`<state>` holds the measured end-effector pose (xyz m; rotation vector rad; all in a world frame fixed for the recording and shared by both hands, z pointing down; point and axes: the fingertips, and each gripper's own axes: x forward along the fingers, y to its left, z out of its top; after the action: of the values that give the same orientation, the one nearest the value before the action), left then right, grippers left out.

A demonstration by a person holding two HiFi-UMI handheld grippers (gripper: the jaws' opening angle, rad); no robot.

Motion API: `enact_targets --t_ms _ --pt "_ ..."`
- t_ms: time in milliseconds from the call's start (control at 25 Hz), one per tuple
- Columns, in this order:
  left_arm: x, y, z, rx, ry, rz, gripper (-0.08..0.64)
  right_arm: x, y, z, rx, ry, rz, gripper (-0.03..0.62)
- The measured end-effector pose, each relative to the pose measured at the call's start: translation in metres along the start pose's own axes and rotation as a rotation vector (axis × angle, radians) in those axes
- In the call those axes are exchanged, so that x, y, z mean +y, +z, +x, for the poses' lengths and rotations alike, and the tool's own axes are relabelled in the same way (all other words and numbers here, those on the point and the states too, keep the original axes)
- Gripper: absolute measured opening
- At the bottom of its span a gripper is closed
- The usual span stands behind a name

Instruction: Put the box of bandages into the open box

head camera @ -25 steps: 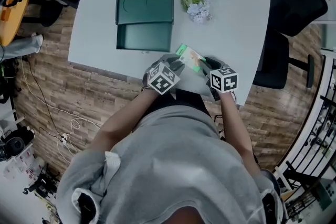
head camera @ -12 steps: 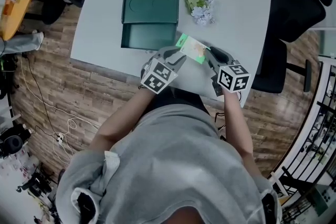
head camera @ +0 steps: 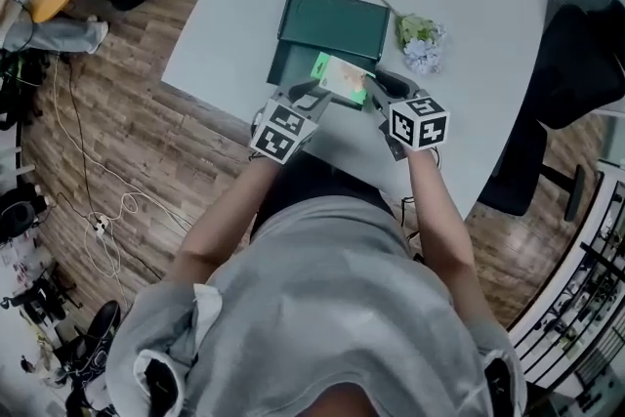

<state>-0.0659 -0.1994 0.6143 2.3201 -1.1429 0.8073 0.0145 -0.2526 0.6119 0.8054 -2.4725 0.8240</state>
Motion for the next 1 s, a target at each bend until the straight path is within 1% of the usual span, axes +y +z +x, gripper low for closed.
enact_targets --t_ms 120,200,280,360,440,480,520,600,680,720,760,880,1000 --pt "0.025 -0.021 0.000 0.035 0.029 -0.040 0.130 0.008 -0.006 0.035 0.044 0.023 -0.012 0.112" --pt "0.037 -0.034 0.001 0.057 0.041 -0.065 0.130 0.012 -0.012 0.051 0.084 0.017 -0.043 0.112" --pt "0.047 -0.044 0.000 0.078 0.058 -0.086 0.118 0.018 -0.019 0.063 0.140 0.006 -0.098 0.112" --pt "0.054 -0.051 0.002 0.098 0.076 -0.097 0.107 0.022 -0.026 0.071 0.199 -0.010 -0.187 0.112" --pt "0.057 -0.056 0.008 0.109 0.078 -0.095 0.109 0.023 -0.031 0.076 0.236 -0.038 -0.276 0.112" --pt "0.057 -0.056 0.009 0.107 0.074 -0.096 0.107 0.024 -0.032 0.078 0.246 -0.050 -0.306 0.112" --pt "0.057 -0.055 0.009 0.102 0.071 -0.099 0.107 0.025 -0.032 0.079 0.250 -0.060 -0.321 0.112" --pt "0.057 -0.051 0.008 0.086 0.073 -0.101 0.107 0.025 -0.029 0.076 0.236 -0.078 -0.314 0.112" --pt "0.059 -0.043 0.004 0.053 0.086 -0.094 0.102 0.026 -0.022 0.069 0.203 -0.084 -0.294 0.109" --pt "0.061 -0.036 0.001 0.023 0.096 -0.088 0.074 0.027 -0.016 0.064 0.182 -0.082 -0.287 0.080" --pt "0.064 -0.027 -0.004 -0.017 0.105 -0.081 0.041 0.029 -0.010 0.059 0.158 -0.080 -0.281 0.072" --pt "0.070 0.003 -0.020 -0.161 0.117 -0.060 0.023 0.034 0.016 0.039 0.056 -0.090 -0.265 0.058" --pt "0.070 0.043 -0.040 -0.300 0.132 -0.026 0.020 0.039 0.049 0.014 -0.091 -0.106 -0.242 0.057"
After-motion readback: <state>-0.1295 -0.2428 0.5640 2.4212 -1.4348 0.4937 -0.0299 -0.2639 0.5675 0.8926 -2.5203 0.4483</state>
